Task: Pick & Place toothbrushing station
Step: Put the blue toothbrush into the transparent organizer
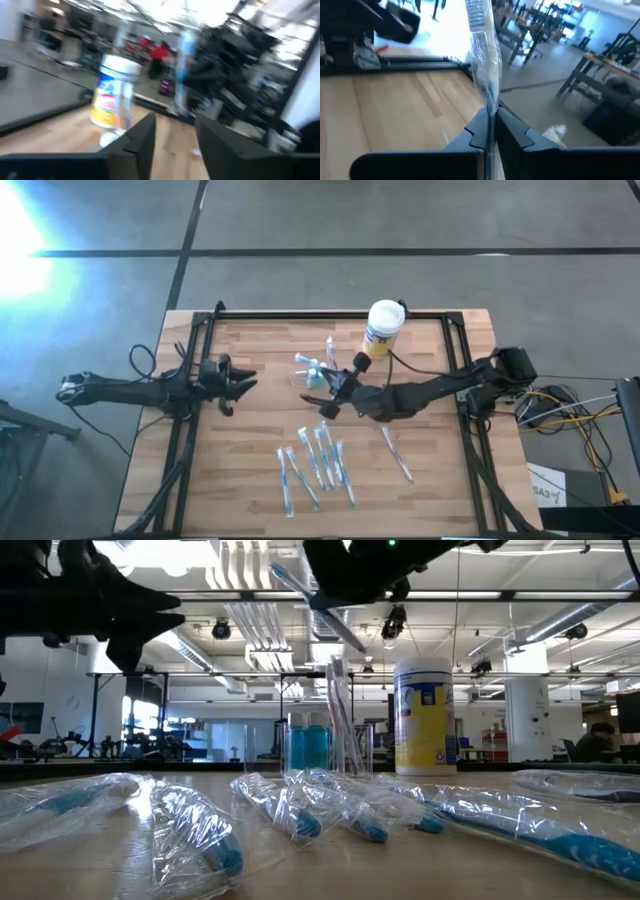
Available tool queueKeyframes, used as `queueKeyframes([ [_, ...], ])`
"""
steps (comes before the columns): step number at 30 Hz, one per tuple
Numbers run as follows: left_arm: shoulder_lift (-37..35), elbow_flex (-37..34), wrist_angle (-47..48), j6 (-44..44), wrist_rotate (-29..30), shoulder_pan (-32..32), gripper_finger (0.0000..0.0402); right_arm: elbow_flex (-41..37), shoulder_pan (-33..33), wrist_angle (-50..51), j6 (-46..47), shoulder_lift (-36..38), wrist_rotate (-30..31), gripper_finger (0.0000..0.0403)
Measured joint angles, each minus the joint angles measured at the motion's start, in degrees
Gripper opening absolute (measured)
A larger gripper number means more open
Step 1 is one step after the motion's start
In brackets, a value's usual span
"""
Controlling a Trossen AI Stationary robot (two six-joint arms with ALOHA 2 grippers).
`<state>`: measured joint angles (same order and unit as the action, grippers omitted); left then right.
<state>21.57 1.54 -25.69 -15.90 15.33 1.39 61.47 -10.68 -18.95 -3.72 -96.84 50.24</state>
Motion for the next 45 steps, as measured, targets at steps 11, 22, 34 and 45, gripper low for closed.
queueKeyframes([
  [11, 6.91, 0.77, -8.95, 2.38, -0.93, -0.02, 0.0189, 2.02, 0.25, -13.13, -7.47, -7.61, 0.22, 0.0018],
  [22, 20.42, 8.81, -10.06, 4.64, -3.24, -0.02, 0.0173, 10.09, 0.2, -12.97, -11.46, -15.5, -1.02, 0.0018],
  [34, 31.8, 11.67, -23.18, 2.18, -0.82, 0.0, 0.0172, 14.78, 0.17, -12.74, -15.94, -18.25, 2.05, 0.0018],
  [45, 42.3, 16.34, -28.73, 2.23, 0.63, 0.0, 0.0172, 15.07, 0.2, -13.0, -15.54, -18.31, 2.4, 0.0018],
])
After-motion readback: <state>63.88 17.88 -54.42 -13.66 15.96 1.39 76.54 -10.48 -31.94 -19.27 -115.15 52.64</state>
